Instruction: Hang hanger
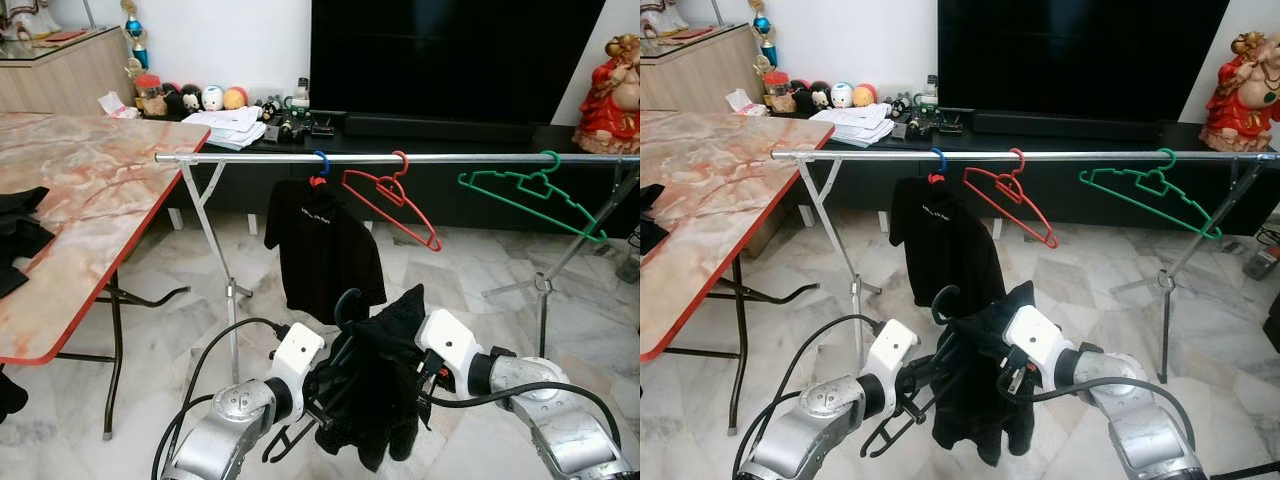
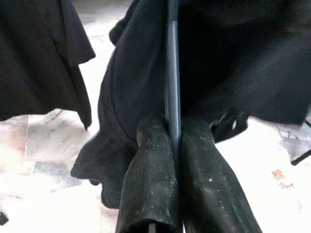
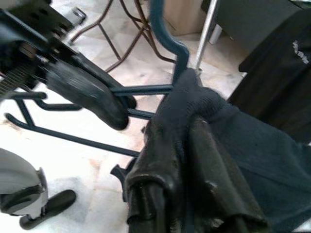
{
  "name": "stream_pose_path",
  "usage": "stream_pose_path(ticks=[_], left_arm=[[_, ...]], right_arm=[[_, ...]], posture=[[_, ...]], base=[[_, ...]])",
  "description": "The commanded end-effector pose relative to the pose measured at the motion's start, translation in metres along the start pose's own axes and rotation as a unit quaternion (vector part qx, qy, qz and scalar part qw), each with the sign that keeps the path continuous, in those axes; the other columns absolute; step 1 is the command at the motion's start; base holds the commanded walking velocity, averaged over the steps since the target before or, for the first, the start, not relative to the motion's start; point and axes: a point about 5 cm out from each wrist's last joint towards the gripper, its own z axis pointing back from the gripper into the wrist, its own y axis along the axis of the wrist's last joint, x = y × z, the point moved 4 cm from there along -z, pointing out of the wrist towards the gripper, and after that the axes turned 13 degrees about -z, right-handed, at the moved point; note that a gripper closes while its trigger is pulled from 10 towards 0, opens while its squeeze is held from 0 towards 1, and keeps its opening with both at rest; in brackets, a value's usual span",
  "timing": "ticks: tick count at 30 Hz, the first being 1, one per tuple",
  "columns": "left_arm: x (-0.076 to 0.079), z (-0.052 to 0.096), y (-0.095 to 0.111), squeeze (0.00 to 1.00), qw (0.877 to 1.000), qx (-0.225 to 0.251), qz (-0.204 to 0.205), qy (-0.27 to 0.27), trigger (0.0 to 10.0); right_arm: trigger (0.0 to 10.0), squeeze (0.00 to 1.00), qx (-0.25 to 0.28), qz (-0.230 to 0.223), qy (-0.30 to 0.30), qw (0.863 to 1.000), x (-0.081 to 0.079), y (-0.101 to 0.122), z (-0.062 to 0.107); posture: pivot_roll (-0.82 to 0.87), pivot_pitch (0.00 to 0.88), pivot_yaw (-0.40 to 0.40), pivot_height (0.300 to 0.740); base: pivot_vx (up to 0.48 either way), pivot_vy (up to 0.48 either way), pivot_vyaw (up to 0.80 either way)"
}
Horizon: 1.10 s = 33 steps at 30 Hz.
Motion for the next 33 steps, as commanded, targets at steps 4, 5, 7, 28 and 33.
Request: stream_pose_path(ticks=[4, 5, 7, 28, 33], left_arm=[[-0.011, -0.002, 0.011, 0.00, 0.999, 0.028, 0.005, 0.032, 10.0], [-0.014, -0.002, 0.012, 0.00, 0.999, 0.029, 0.005, 0.040, 10.0], [-0.018, -0.003, 0.013, 0.00, 0.998, 0.032, 0.005, 0.049, 10.0], [0.012, 0.016, -0.001, 0.00, 0.993, 0.016, -0.044, -0.110, 10.0], [0.014, 0.026, -0.003, 0.00, 0.986, 0.012, -0.056, -0.156, 10.0]], right_arm=[[10.0, 1.00, -0.042, 0.028, 0.018, 0.999, -0.009, -0.010, 0.007], [10.0, 1.00, -0.066, 0.038, 0.019, 0.997, -0.010, -0.018, 0.010], [10.0, 1.00, -0.100, 0.055, 0.022, 0.993, -0.011, -0.028, 0.016], [10.0, 0.07, 0.043, 0.059, -0.037, 0.997, 0.034, 0.035, 0.029], [10.0, 1.00, 0.013, 0.065, 0.018, 0.998, 0.037, 0.029, 0.041]], posture=[[-0.01, 0.000, -0.014, 0.740], [-0.01, 0.000, -0.014, 0.740], [-0.02, 0.000, -0.011, 0.740], [0.00, 0.000, -0.013, 0.740], [-0.01, 0.000, -0.006, 0.740]], base=[[0.000, 0.000, 0.00], [0.000, 0.000, 0.00], [0.000, 0.000, 0.00], [0.000, 0.000, 0.00], [0.000, 0.000, 0.00]])
